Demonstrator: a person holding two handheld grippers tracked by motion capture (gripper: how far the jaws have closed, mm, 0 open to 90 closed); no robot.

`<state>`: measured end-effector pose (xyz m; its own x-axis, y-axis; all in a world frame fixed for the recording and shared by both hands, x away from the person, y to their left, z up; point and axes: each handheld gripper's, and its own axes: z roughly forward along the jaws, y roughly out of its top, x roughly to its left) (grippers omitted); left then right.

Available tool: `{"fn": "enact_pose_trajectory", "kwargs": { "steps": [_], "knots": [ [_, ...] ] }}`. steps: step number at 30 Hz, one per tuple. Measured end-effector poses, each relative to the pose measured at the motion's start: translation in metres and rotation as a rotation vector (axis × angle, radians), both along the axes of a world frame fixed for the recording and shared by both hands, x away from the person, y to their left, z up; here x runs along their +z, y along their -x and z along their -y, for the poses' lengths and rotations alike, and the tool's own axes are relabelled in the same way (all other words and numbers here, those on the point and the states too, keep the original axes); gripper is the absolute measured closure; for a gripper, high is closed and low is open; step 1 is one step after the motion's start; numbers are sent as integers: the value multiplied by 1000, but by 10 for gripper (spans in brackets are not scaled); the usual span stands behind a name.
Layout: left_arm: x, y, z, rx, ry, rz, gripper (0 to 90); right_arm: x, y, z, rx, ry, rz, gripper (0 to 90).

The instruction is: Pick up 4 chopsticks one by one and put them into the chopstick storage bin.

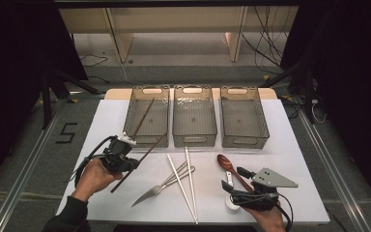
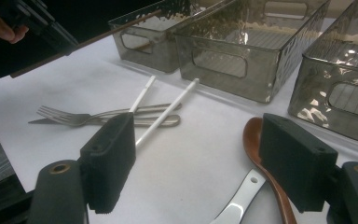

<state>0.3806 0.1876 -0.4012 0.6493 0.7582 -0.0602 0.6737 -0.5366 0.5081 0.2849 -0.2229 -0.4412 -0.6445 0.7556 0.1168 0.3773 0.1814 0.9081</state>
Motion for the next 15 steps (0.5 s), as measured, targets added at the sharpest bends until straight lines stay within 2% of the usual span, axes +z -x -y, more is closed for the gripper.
{"fn": "enact_pose_trajectory", "kwargs": {
  "steps": [7, 15],
  "knots": [
    [9, -13, -9, 41, 45, 26, 842, -1, 0, 0, -3, -1, -2, 283],
    [16, -33, -18, 81, 70, 44, 841, -1, -1, 0, -4, -1, -5, 283]
  ]
}}
